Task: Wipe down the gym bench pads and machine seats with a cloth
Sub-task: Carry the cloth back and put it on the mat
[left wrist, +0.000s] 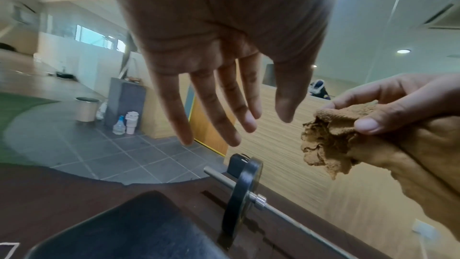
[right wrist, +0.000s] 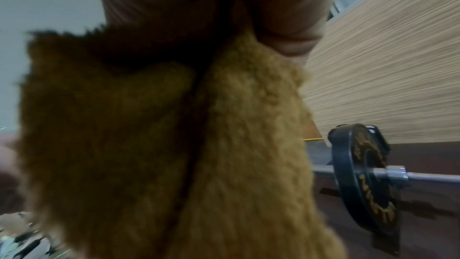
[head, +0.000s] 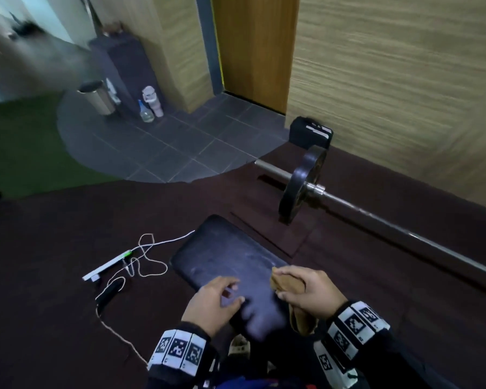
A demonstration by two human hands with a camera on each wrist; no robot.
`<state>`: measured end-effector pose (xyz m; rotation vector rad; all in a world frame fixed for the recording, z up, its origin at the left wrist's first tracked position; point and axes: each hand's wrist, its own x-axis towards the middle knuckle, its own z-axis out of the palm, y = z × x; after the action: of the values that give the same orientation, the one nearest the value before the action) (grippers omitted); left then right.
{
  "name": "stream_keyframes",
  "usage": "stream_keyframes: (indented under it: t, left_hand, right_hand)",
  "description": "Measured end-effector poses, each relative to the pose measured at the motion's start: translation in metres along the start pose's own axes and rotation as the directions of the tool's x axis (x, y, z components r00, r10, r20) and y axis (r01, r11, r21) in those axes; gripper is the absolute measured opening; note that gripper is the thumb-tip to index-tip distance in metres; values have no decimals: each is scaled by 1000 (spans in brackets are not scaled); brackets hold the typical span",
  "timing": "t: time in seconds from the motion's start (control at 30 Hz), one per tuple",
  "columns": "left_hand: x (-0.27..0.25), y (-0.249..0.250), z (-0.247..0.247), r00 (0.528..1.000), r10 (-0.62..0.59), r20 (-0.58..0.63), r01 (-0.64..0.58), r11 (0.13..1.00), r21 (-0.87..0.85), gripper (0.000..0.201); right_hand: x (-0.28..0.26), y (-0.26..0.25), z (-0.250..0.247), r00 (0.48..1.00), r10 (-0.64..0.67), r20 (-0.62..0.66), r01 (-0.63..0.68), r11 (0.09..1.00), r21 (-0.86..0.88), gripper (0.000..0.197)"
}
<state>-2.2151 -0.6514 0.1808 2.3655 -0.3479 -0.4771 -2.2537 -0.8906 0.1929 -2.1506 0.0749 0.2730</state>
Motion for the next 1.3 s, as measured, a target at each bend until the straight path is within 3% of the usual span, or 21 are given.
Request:
stream_keyframes:
  t: [0.2, 0.43, 0.67, 0.93, 1.13, 1.3]
  left_hand:
    - [-40, -34, -18, 984, -125, -128, 113, 989, -97, 33]
    - [-103, -81, -51, 916, -325, -237, 270, 934, -236, 30]
    - [-177, -146, -98, 788, -531, -313, 434, 839, -328, 28]
    - [-246, -210, -144, 645, -669, -369, 566, 743, -357, 32]
    - [-259, -246, -174, 530, -726, -439, 563, 688, -457, 29]
    - [-247, -284, -216, 497, -739, -455, 568, 673, -473, 31]
  right_hand:
    - [23, -38, 33, 986, -112, 124, 107, 993, 39, 42]
    - [49, -91, 101, 924, -198, 327, 217, 976, -23, 42]
    - [68, -166, 199, 787, -293, 543, 367, 930, -30, 42]
    - [84, -241, 305, 595, -357, 720, 483, 875, 35, 41]
    - [111, -288, 362, 507, -366, 781, 541, 840, 42, 45]
    - [153, -331, 410, 448, -328, 832, 525, 850, 52, 44]
